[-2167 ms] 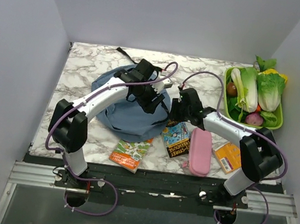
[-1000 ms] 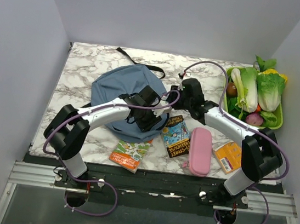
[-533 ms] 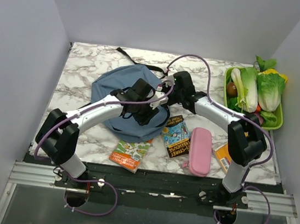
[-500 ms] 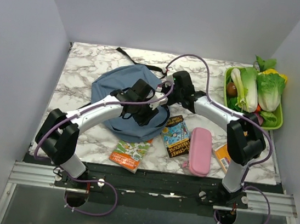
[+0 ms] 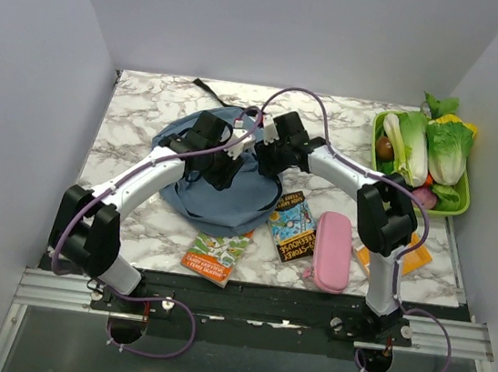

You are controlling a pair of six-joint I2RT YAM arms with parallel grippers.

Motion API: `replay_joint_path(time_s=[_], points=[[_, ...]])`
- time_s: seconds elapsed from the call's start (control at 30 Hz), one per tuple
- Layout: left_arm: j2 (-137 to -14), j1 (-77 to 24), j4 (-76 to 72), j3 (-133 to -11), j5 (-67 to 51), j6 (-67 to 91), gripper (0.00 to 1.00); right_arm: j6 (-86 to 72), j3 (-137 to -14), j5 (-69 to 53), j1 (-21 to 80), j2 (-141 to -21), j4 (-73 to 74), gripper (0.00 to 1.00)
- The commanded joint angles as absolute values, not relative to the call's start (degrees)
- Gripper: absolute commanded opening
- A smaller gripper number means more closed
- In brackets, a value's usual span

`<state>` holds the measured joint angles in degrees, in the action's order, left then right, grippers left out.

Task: Pack the student bag
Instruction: Unzip the student bag at the center of the board.

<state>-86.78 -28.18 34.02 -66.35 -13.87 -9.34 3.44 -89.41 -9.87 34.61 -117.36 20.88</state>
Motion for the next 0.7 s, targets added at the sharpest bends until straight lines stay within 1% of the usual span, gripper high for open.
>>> replay_joint_path(time_s=[0.0, 0.27, 0.37, 0.47, 0.5, 0.53, 0.6, 0.67], points=[[-83.7, -25.2, 35.7, -69.0, -17.3, -8.4, 0.56, 6.4, -92.4, -5.7, 35.4, -120.7, 27.8, 0.54], [-84.3, -22.7, 35.1, -68.7, -17.7, -8.7, 0.57, 8.3, -91.0, 3.7, 36.9, -121.4, 29.2, 0.56], [-84.8, -22.6, 35.1, -68.9, -17.8, -8.8, 0.57, 8.0, -90.8, 5.0, 37.4, -122.0, 29.4, 0.53], [-84.9, -22.6, 34.6, -68.7, -17.7, -9.0, 0.57, 6.5, -90.4, 6.1, 37.4, -121.3, 29.2, 0.38], [-85.0, -22.6, 34.5, -68.6, -17.7, -9.1, 0.57, 6.0, -90.1, 6.2, 37.4, -120.9, 28.3, 0.27], [-85.1, -22.6, 34.2, -68.6, -17.6, -9.0, 0.57, 5.6, -89.5, 6.4, 37.4, -119.2, 27.5, 0.19], [-85.7, -22.6, 34.0, -68.4, -17.6, -8.9, 0.57, 4.4, -86.4, 6.5, 37.4, -116.6, 23.9, 0.07], [-86.4, -22.6, 33.6, -68.6, -17.7, -8.4, 0.57, 3.5, -83.9, 5.5, 37.4, -112.1, 21.1, 0.07]])
